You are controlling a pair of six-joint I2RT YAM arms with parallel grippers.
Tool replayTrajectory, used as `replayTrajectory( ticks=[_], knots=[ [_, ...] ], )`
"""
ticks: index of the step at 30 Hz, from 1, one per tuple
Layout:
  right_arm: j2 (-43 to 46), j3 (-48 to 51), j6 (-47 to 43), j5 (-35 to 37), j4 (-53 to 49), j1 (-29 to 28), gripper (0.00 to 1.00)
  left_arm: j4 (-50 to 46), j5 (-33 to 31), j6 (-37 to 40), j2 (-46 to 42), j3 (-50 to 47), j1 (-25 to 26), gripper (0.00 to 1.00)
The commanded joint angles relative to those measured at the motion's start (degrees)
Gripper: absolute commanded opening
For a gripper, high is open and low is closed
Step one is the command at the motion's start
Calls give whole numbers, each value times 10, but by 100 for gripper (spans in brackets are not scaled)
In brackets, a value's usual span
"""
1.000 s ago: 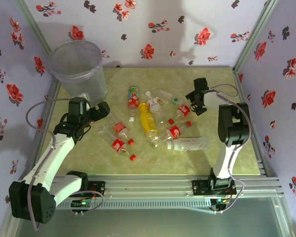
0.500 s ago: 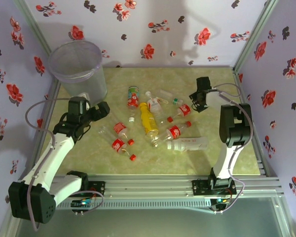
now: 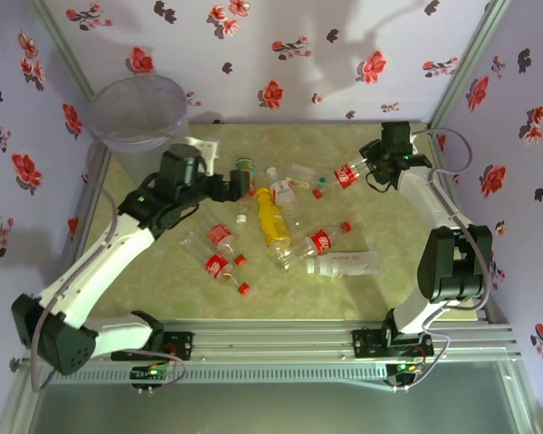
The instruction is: Put the plastic bottles in the bin
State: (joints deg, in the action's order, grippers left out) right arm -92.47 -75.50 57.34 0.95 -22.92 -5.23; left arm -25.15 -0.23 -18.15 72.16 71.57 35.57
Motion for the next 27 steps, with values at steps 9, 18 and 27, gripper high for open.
replayTrajectory(
  ticks=[9, 18, 27],
  knots=[
    [47, 37, 23, -112, 31, -17, 54, -29, 64, 199, 208, 172, 111, 100],
    [61, 38, 29, -141, 39, -67, 54, -60, 59, 221, 348, 287, 137, 100],
    [78, 48, 35, -159, 52, -93, 54, -92, 22, 216, 433, 363, 136, 100]
  ],
)
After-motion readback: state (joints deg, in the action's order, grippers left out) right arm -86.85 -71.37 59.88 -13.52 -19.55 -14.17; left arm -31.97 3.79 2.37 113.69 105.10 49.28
